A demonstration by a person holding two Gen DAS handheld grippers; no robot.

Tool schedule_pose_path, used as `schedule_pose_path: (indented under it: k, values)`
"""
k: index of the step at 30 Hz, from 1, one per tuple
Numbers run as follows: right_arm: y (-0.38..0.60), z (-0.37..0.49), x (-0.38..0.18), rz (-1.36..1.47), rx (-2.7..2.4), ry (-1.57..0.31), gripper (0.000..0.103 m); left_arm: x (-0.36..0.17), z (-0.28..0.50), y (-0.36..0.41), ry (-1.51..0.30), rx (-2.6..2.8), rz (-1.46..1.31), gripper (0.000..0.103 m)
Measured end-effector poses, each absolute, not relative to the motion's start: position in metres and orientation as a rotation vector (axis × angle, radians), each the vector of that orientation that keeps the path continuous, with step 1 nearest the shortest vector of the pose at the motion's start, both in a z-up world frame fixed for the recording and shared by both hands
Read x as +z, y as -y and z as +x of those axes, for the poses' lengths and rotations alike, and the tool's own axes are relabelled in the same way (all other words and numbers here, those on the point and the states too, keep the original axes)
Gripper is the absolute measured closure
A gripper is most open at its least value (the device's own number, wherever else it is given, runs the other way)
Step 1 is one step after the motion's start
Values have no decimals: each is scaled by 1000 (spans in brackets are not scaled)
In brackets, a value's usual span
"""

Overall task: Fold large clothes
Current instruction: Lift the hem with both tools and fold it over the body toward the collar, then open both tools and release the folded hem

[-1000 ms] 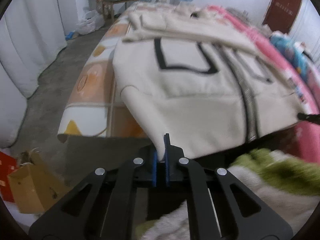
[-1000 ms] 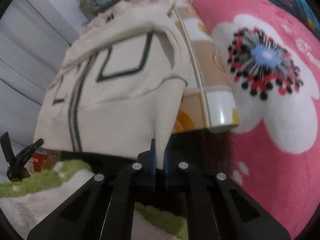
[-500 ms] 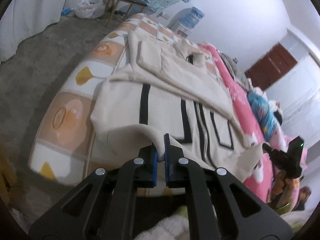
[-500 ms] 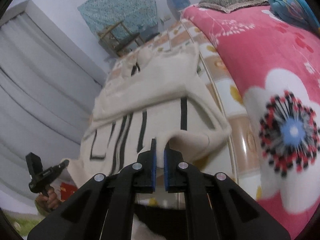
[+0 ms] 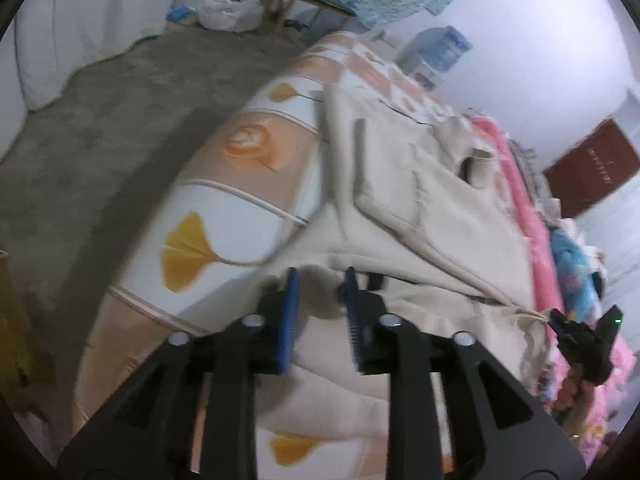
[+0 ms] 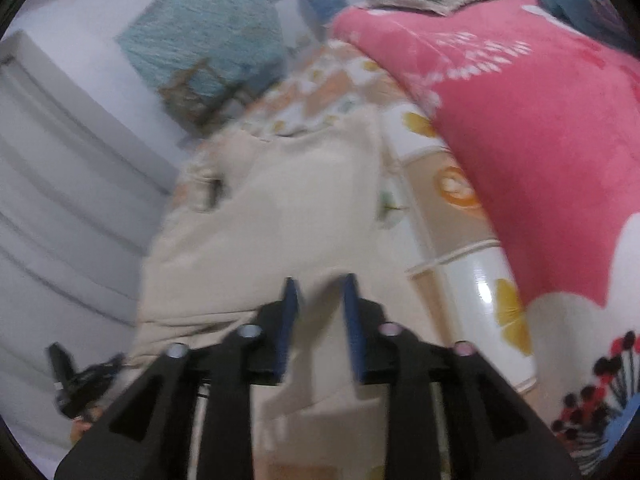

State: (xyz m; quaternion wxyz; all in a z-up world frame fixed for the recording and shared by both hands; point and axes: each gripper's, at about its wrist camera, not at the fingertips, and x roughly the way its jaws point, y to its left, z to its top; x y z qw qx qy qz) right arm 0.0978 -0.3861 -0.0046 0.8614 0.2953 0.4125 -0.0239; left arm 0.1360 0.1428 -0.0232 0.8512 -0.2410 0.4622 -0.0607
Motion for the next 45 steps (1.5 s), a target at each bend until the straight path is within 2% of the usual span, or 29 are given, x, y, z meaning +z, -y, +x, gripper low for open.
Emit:
schedule_pose_path:
  k: [2, 3, 5, 9, 14, 16, 18, 19, 21, 22, 23, 26, 30, 34, 37, 39, 43, 45]
  values:
    - [390, 92, -5, 604, -69, -864, 70, -16, 130, -147, -935, -135, -497, 69]
    - [392, 87, -3, 598, -67, -853, 61, -13, 127, -149, -920, -134, -487, 65]
    - [397, 72, 0, 551, -94, -844, 55, -9, 120, -151, -908, -125, -446, 59]
    - [395, 55, -6, 411, -159, -915, 53, -13, 104, -146, -967, -103, -323, 48]
    - [379, 54, -24, 245, -187, -982, 52, -33, 97, -127, -1032, -16, -157, 48]
    - [372, 58, -26, 171, -196, -976, 52, -35, 97, -116, -1008, 12, -91, 50]
    - [369, 61, -28, 139, -195, -973, 53, -38, 100, -110, -990, 0, -81, 64]
    - [369, 64, -30, 133, -182, -966, 55, -39, 101, -106, -979, 7, -69, 65]
    - [370, 68, -34, 169, -132, -976, 82, -39, 102, -100, -947, 0, -49, 85]
    - [372, 68, -34, 205, -112, -978, 84, -37, 101, -97, -936, 11, -27, 88]
    - [370, 67, -30, 206, -113, -974, 89, -35, 101, -95, -931, 10, -10, 90]
    - [368, 54, -9, 225, -88, -924, 93, -18, 90, -90, -892, -15, 29, 91]
    - [370, 27, 12, 271, -60, -895, 94, 6, 66, -96, -889, -90, -6, 92]
    - [375, -5, 16, 329, -49, -910, 93, 8, 40, -107, -950, -126, -44, 91]
    - [380, -17, -4, 346, -79, -964, 87, -15, 29, -114, -1016, -99, -50, 83]
    - [386, -21, -16, 355, -154, -1010, 77, -24, 27, -119, -1033, -53, -42, 79]
    - [387, -31, 10, 382, -163, -909, 72, 5, 20, -117, -912, -71, -39, 77]
    - [376, -31, 26, 326, -149, -857, 57, 19, 20, -107, -859, -141, -35, 68]
